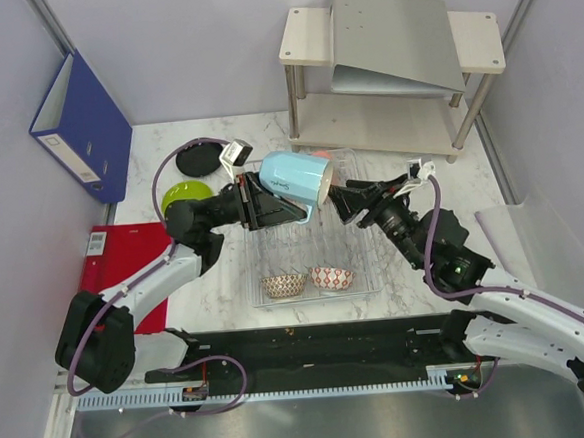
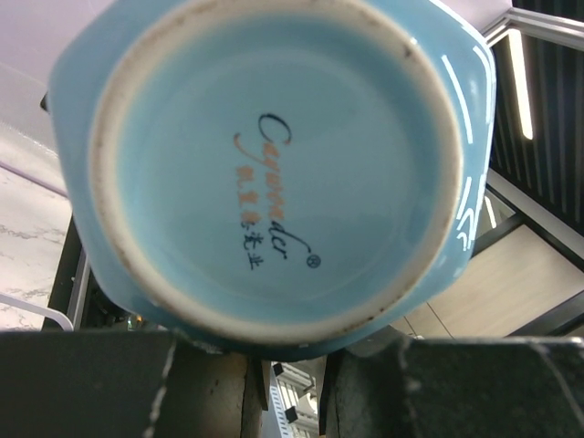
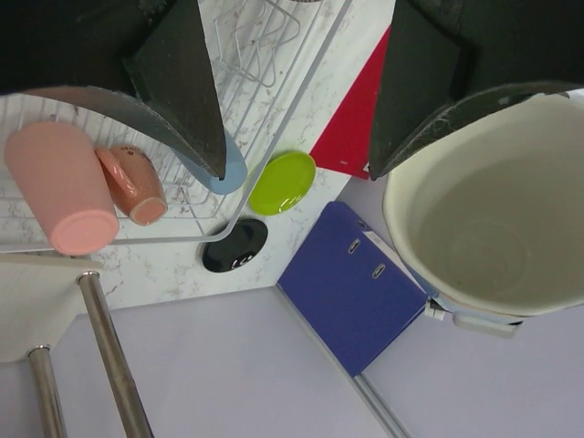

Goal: Unload the mixed dishes from the dish rack
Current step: Place the cup at the center of the board.

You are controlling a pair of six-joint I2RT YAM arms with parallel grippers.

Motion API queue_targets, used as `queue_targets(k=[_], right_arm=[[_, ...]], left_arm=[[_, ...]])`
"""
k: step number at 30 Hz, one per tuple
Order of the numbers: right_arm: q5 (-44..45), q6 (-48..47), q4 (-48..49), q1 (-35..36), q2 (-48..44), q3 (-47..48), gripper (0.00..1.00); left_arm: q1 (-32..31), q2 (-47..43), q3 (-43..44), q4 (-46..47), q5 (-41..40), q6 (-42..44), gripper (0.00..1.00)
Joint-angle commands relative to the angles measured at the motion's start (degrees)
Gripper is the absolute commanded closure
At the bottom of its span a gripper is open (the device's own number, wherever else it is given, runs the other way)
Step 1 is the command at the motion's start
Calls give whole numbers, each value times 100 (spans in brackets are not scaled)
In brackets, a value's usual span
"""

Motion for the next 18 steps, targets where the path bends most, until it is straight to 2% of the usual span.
queue_targets(k=[1, 7, 13, 18], right_arm=[[170, -134, 128, -7, -320, 302, 28], [312, -213, -198, 2, -769, 152, 27], [-4, -292, -67, 2, -304, 354, 25], [-276, -248, 241, -7, 232, 416, 26]], left_arm=[[-34, -226, 49, 292, -123, 263, 98], [-43, -156, 120, 142, -158, 431, 98], [-201, -15, 76, 440, -150, 299, 98], [-377, -68, 137, 275, -88, 395, 98]])
